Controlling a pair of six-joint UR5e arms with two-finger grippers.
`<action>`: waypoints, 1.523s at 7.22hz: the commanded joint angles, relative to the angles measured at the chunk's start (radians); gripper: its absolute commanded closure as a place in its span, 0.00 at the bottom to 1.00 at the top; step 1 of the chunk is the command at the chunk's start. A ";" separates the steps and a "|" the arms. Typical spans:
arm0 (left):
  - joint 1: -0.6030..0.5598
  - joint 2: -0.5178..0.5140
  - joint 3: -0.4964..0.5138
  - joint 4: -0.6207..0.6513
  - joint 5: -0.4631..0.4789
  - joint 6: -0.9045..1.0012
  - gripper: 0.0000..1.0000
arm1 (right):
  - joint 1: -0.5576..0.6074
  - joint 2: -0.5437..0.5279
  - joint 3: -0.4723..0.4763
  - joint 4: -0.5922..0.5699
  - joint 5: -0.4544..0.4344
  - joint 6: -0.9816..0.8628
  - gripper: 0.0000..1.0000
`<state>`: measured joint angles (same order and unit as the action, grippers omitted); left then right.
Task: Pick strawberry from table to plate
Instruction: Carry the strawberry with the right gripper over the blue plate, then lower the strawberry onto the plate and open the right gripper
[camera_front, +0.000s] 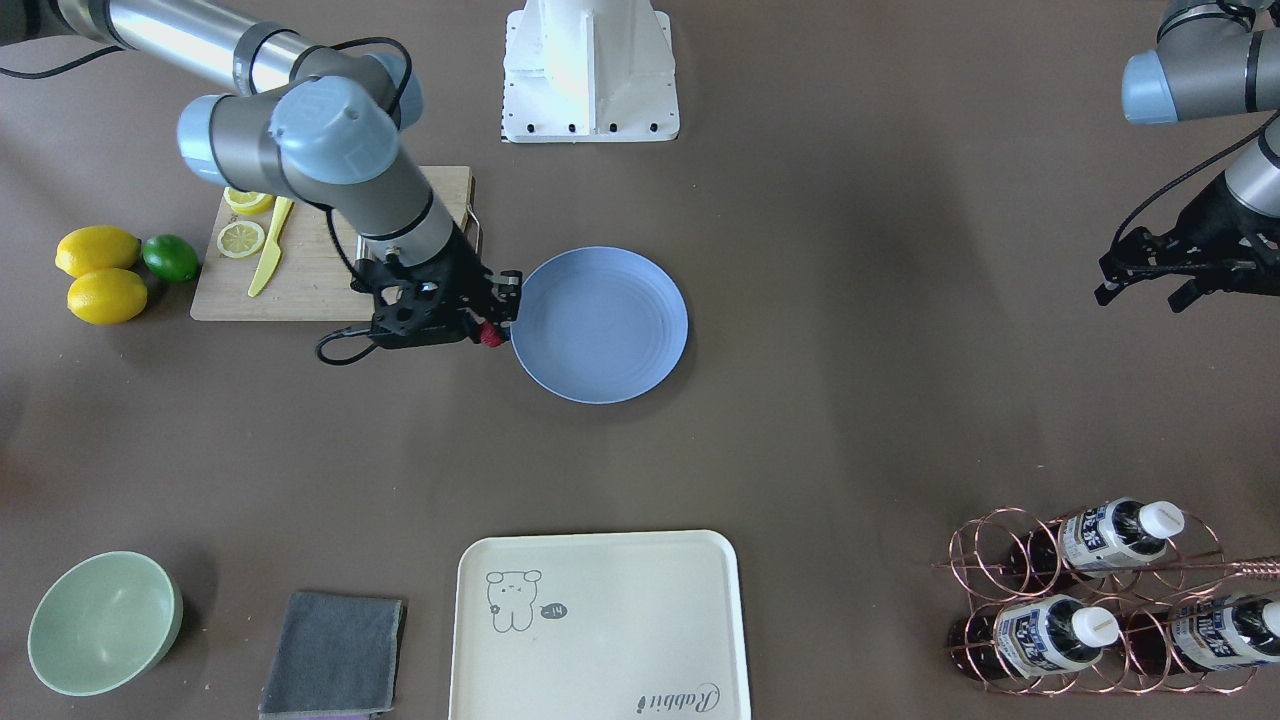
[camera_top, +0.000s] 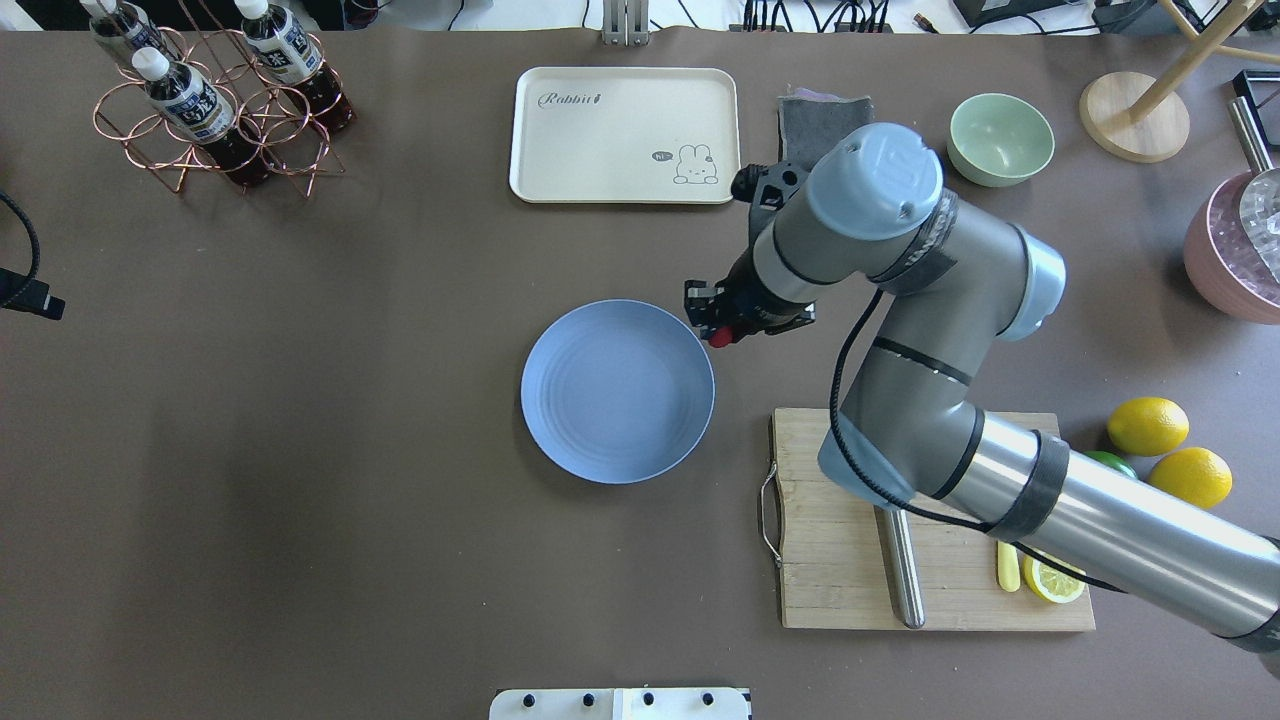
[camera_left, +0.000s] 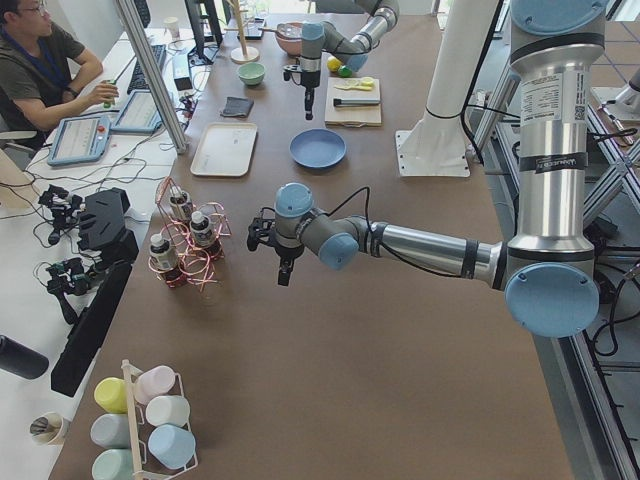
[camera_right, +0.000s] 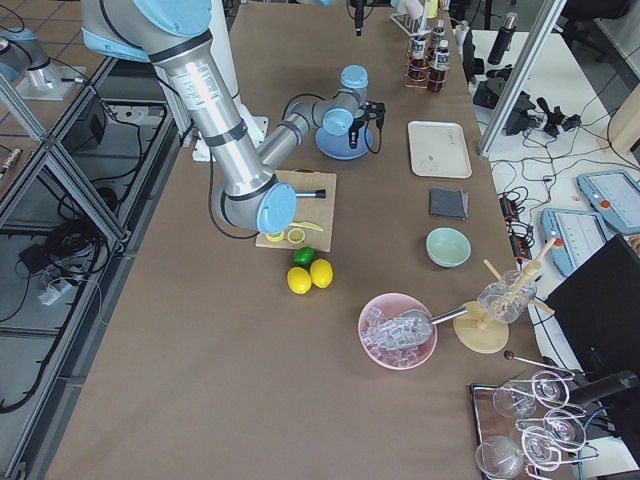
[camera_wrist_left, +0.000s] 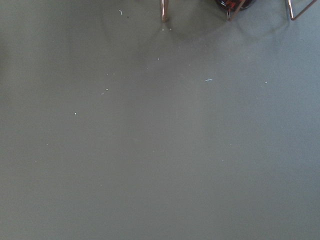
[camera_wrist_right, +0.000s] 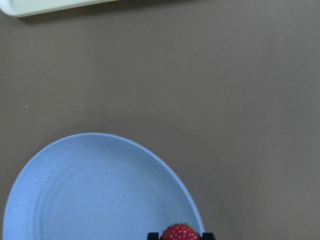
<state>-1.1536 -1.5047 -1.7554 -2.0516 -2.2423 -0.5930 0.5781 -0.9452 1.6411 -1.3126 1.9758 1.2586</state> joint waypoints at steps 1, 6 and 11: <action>0.000 0.003 -0.001 -0.002 0.000 0.004 0.03 | -0.125 0.068 -0.067 0.001 -0.107 0.025 1.00; -0.001 0.003 -0.004 -0.004 0.000 0.004 0.03 | -0.130 0.120 -0.153 0.009 -0.153 0.021 1.00; -0.001 0.003 -0.003 -0.004 0.000 0.004 0.03 | -0.113 0.138 -0.202 0.049 -0.163 0.021 0.88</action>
<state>-1.1551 -1.5012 -1.7597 -2.0555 -2.2427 -0.5890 0.4596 -0.8075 1.4424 -1.2648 1.8135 1.2775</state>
